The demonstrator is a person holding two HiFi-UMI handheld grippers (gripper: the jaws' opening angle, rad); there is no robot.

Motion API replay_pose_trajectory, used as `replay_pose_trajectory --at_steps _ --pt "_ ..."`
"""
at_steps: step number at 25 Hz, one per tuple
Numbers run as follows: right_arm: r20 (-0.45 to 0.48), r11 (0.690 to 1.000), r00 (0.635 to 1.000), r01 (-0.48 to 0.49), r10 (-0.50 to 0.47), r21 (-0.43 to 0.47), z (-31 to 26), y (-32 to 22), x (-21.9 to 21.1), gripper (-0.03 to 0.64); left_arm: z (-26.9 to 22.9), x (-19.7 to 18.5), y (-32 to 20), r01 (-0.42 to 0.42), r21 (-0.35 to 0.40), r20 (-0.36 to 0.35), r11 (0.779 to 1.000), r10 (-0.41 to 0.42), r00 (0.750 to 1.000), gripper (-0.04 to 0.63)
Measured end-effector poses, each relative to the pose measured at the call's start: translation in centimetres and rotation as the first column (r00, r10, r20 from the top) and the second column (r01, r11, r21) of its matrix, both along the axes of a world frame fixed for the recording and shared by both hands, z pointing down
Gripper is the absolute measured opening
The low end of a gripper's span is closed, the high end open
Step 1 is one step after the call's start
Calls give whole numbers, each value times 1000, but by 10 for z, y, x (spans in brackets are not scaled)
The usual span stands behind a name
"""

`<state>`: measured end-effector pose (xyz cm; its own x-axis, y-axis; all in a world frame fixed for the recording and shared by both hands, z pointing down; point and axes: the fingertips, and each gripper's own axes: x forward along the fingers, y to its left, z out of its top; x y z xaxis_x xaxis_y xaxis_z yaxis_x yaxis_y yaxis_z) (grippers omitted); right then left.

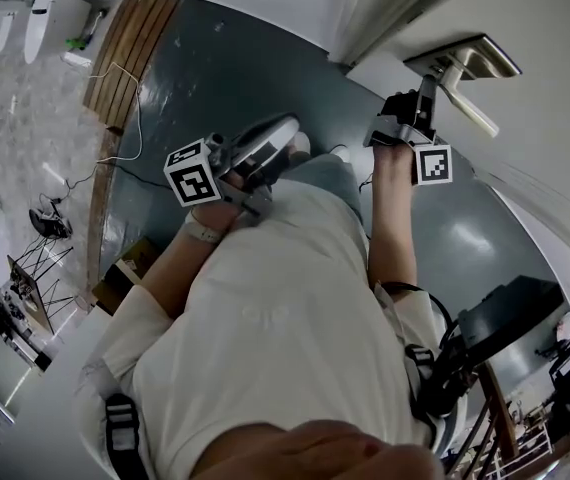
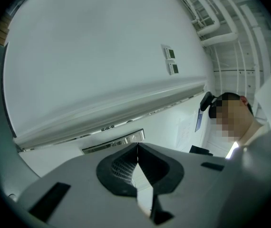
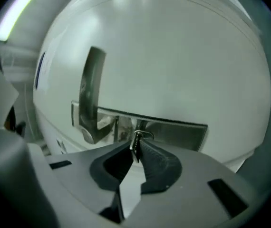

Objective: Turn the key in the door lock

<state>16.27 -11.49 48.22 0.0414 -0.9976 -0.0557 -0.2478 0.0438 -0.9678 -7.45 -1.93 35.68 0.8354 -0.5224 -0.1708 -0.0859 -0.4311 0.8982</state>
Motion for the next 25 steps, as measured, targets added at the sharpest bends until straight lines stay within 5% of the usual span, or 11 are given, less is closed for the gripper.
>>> replay_pose_trajectory --at_steps 4,9,14,17,19,22,23,25 --pt "301 992 952 -87 56 90 -1 -1 2 49 0 0 0 0 -4 1 1000 0 1000 9" --pt "327 992 944 -88 55 87 0 -3 5 51 1 1 0 0 -8 0 1000 0 1000 9" --pt "145 998 989 15 -22 53 -2 -3 5 51 2 0 0 0 -13 -11 1000 0 1000 9" --pt "-68 995 993 95 -96 -14 -2 6 1 54 4 0 0 -1 -23 -26 1000 0 1000 9" --pt "-293 988 943 142 -155 -65 -7 11 -2 72 5 0 -2 -4 -27 -34 1000 3 999 9" --pt "-616 976 757 163 -217 -143 -15 16 -7 97 5 2 -2 -13 -29 -42 999 12 999 9" --pt "-674 974 703 150 -227 -172 -15 17 -6 97 5 3 -2 -17 -30 -45 999 16 999 9" --pt "-687 972 689 129 -231 -197 -11 17 -1 96 7 5 -1 -22 -33 -48 999 20 999 9"
